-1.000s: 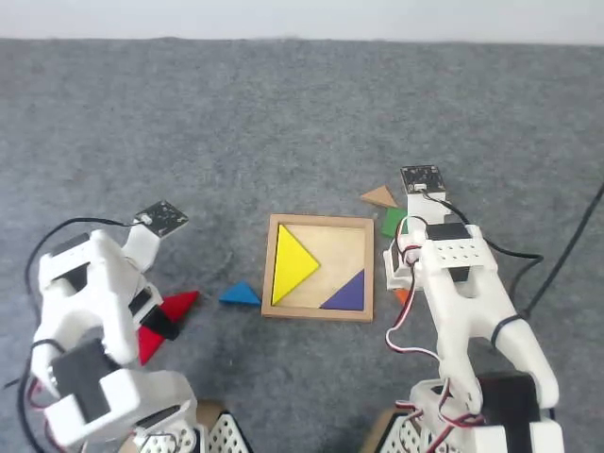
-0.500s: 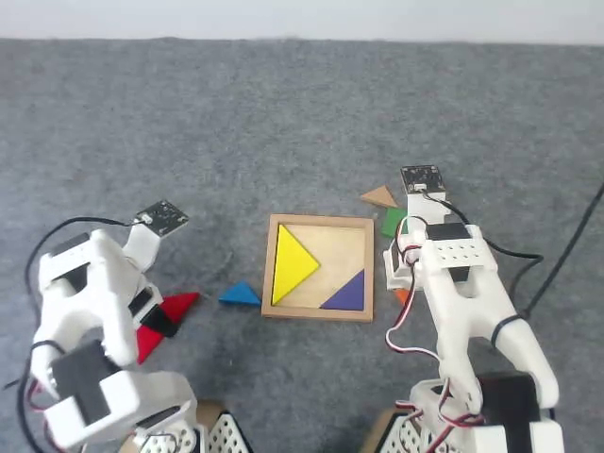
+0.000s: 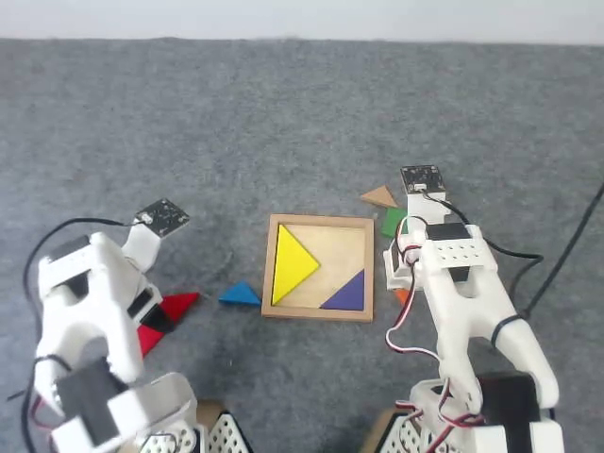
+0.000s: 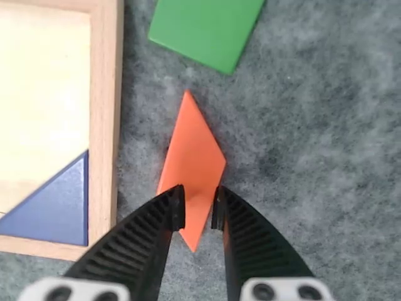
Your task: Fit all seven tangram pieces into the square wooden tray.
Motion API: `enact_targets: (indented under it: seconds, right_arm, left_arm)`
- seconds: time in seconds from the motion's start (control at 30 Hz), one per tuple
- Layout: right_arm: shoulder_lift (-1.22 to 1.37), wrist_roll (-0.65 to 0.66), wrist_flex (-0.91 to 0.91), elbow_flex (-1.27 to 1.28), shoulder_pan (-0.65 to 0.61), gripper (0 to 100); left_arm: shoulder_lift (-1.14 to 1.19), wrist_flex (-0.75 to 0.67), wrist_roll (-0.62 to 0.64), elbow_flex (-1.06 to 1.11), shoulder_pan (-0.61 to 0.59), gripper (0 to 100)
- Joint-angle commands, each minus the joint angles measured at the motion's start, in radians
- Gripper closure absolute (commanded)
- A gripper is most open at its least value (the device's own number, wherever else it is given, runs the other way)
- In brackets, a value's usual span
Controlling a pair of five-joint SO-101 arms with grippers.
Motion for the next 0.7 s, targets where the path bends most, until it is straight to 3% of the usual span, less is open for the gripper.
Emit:
enact_targets:
  seconds: [0.0, 0.5, 0.67]
  right_arm:
    - [-0.054, -0.003, -0.007, -0.008, 0.008, 90.1]
    - [-0.054, -0.003, -0.005, -0.008, 0.008, 90.1]
    - [-0.054, -0.003, -0.005, -0.008, 0.008, 90.1]
  left_arm:
    - [-0.063, -0.008, 0.009, 0.036, -0.008, 83]
    - [-0.069, -0.002, 0.002, 0.045, -0.008, 85]
    - [-0.069, -0.002, -0.028, 0.059, -0.009, 71]
